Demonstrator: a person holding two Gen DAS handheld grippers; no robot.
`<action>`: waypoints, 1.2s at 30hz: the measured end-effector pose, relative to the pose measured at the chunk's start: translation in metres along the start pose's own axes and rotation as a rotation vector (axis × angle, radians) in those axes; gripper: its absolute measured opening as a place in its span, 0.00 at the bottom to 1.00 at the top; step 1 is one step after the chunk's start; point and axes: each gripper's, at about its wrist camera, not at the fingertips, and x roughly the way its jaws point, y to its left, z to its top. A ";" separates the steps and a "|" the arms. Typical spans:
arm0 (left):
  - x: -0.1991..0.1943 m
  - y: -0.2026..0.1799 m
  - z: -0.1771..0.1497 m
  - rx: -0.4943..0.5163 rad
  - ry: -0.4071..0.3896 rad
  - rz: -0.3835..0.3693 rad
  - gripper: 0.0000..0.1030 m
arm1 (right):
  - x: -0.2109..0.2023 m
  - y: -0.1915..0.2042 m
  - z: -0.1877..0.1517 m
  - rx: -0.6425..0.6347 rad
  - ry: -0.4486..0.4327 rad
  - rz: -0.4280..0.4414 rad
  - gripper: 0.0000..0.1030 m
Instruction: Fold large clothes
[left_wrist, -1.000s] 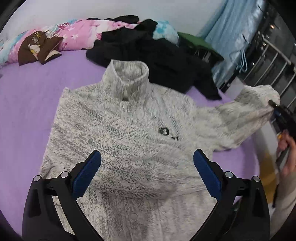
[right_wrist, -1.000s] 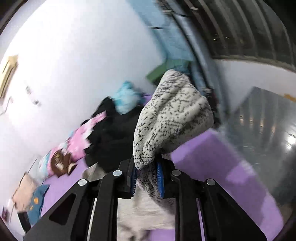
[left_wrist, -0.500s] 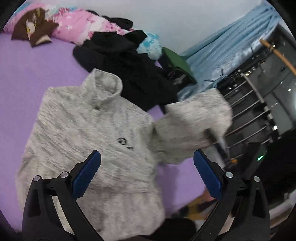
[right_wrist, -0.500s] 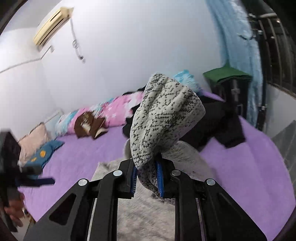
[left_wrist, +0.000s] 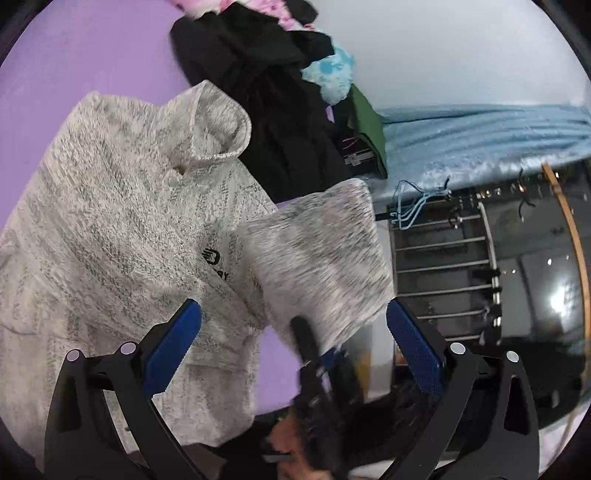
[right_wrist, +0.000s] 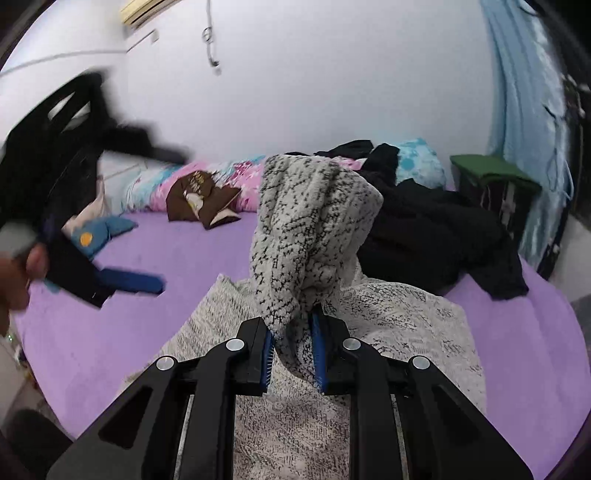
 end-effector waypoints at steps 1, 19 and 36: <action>0.002 0.001 0.005 -0.009 -0.001 0.020 0.94 | 0.001 0.004 -0.001 -0.021 0.002 -0.007 0.17; -0.013 0.092 0.027 -0.254 0.033 0.056 0.82 | 0.021 0.124 -0.035 -0.458 -0.033 0.013 0.17; -0.024 0.135 0.028 0.029 -0.024 0.002 0.16 | 0.013 0.083 -0.051 -0.366 0.117 0.333 0.75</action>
